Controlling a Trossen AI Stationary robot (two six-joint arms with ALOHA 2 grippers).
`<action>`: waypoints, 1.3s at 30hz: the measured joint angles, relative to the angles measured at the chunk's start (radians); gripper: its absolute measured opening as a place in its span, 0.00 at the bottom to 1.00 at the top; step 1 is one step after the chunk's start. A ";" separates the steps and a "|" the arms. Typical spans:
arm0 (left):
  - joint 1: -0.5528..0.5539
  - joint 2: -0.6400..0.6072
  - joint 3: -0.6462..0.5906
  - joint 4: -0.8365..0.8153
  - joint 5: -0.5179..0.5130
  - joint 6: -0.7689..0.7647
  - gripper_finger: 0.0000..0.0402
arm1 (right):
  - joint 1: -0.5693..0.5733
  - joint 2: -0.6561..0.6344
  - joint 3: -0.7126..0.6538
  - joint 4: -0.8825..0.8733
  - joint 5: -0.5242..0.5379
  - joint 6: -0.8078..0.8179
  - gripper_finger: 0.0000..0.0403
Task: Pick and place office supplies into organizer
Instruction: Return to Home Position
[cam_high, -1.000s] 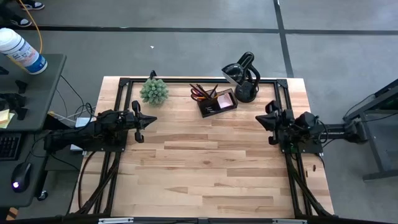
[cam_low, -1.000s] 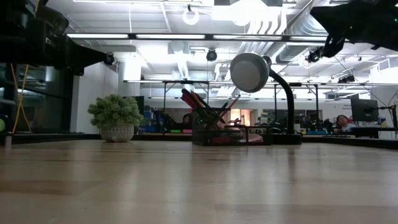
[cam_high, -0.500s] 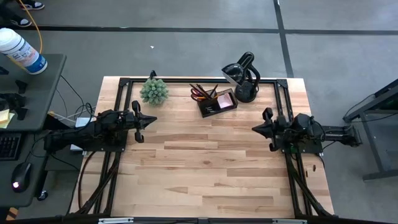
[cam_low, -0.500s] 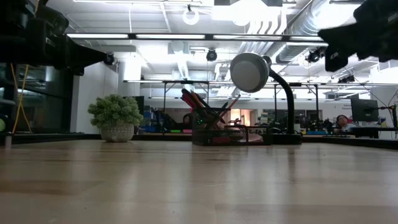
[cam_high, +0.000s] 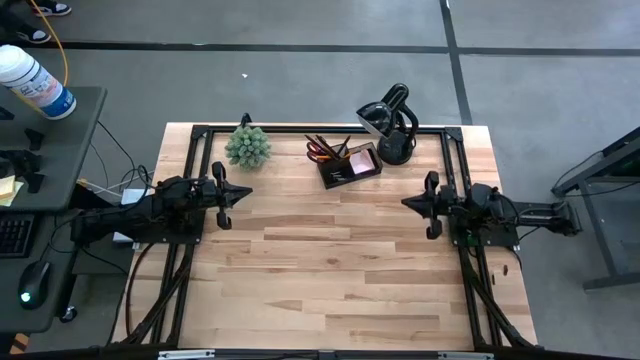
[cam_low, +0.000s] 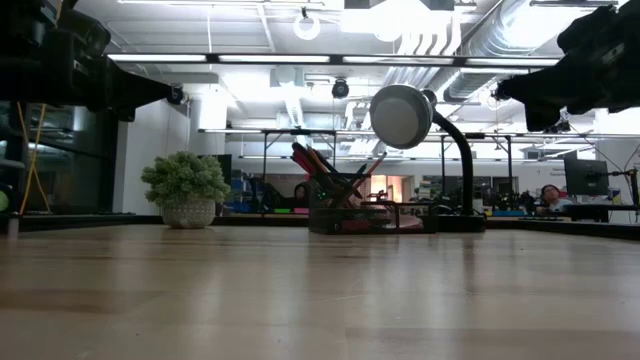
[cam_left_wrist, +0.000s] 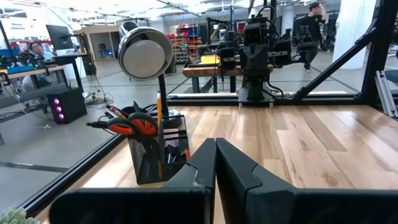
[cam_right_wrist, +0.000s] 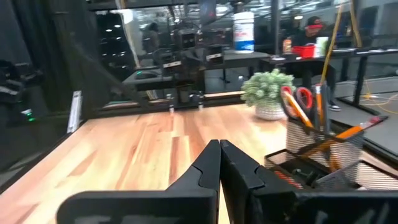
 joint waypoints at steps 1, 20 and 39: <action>0.000 0.000 0.000 0.000 0.000 0.000 0.00 | 0.000 0.000 0.000 0.001 0.005 0.000 0.00; 0.000 0.000 0.000 0.000 0.000 0.000 0.00 | 0.000 0.001 0.000 -0.002 0.014 0.000 0.01; 0.000 0.000 0.000 -0.001 0.000 0.000 0.00 | 0.000 0.001 0.000 -0.003 0.016 0.000 0.02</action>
